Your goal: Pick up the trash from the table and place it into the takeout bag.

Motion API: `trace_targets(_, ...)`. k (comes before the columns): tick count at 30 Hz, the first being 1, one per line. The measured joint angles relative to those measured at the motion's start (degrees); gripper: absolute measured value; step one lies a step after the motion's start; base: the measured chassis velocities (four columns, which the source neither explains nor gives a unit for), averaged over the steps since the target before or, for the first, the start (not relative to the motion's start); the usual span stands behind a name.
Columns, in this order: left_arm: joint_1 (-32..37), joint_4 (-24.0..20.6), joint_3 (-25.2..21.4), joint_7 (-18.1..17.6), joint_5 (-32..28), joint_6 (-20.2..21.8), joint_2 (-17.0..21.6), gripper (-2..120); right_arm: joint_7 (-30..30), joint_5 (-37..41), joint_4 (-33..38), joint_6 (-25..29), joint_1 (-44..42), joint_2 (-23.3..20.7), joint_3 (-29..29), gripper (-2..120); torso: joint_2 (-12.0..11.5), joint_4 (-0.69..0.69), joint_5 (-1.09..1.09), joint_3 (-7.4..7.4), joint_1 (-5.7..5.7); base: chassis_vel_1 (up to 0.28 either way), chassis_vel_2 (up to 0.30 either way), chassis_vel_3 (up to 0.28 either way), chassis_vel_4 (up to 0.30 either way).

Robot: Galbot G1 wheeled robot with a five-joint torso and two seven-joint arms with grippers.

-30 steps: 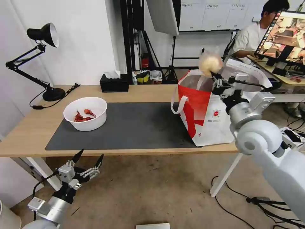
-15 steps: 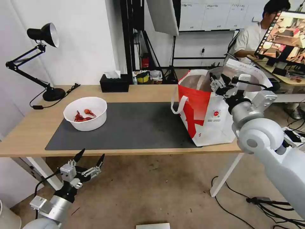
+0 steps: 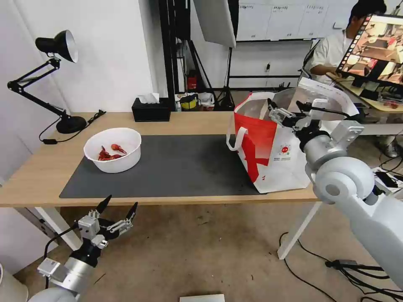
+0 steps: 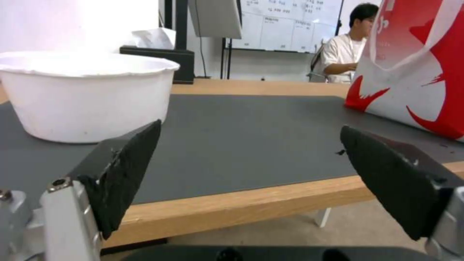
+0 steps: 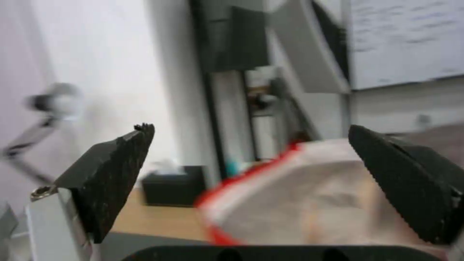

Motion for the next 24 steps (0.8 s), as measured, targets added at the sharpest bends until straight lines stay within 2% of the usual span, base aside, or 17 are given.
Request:
trace_targets(4, 0.0, 0.0, -0.5, 0.0, -0.4, 0.0, 0.0, 100, -4.5, 0.4, 3.6, -1.4, -2.9, -1.3, -0.1, 100, 0.0, 0.00, -0.01, 0.00, 0.00, 0.000, 0.000, 0.000, 0.000)
trace_targets(8, 0.0, 0.0, -0.9, 0.0, -0.6, 0.0, 0.0, 100, -6.2, -0.2, 5.7, -2.4, -6.5, -1.8, 0.5, 100, 0.0, 0.00, 0.01, 0.00, 0.00, 0.000, 0.000, 0.000, 0.000)
trace_targets(13, -0.1, 0.4, -1.6, 0.0, -1.1, -0.3, 0.0, 100, -9.2, -4.5, 8.6, -2.3, -18.4, -1.9, 5.2, 100, 0.0, 0.00, 0.01, 0.00, 0.00, 0.000, 0.000, 0.000, 0.000)
trace_targets(14, -0.1, 0.4, -1.8, 0.0, -1.3, -0.3, 0.0, 100, -9.9, -6.1, 9.4, -1.7, -23.2, -1.6, 7.1, 100, 0.0, 0.00, 0.01, 0.00, 0.00, 0.000, 0.000, 0.000, 0.000)
trace_targets(16, -0.2, 0.4, -1.9, 0.0, -1.4, -0.4, 0.0, 100, -10.4, -7.5, 9.9, -1.0, -26.6, -1.2, 8.3, 100, 0.0, -0.01, 0.02, 0.00, 0.00, 0.000, 0.000, 0.000, 0.000)
trace_targets(19, -0.3, 0.7, -2.2, 0.1, -1.8, -0.6, 0.0, 100, -11.5, -14.8, 11.0, 2.5, -37.0, 1.4, 11.2, 100, 0.0, -0.01, 0.00, -0.01, -0.01, 0.000, 0.000, 0.000, 0.000)
trace_targets(20, -0.3, 0.7, -2.2, 0.1, -1.8, -0.6, 0.0, 100, -11.5, -14.8, 11.0, 2.5, -37.0, 1.4, 11.2, 100, 0.0, -0.01, 0.00, -0.01, -0.01, 0.000, 0.000, 0.000, 0.000)
trace_targets(22, -0.4, 1.0, -2.1, 0.1, -1.8, -0.7, 0.0, 100, -11.9, -21.6, 10.4, 5.8, -43.3, 4.4, 11.8, 100, 0.0, -0.01, 0.02, 0.00, 0.00, 0.000, 0.000, 0.000, 0.000)
trace_targets(24, -0.4, 1.0, -2.1, 0.1, -1.8, -0.7, 0.0, 100, -12.1, -23.1, 10.1, 6.7, -44.6, 5.2, 11.8, 100, 0.0, -0.01, 0.00, 0.00, 0.00, 0.000, 0.000, 0.000, 0.000)
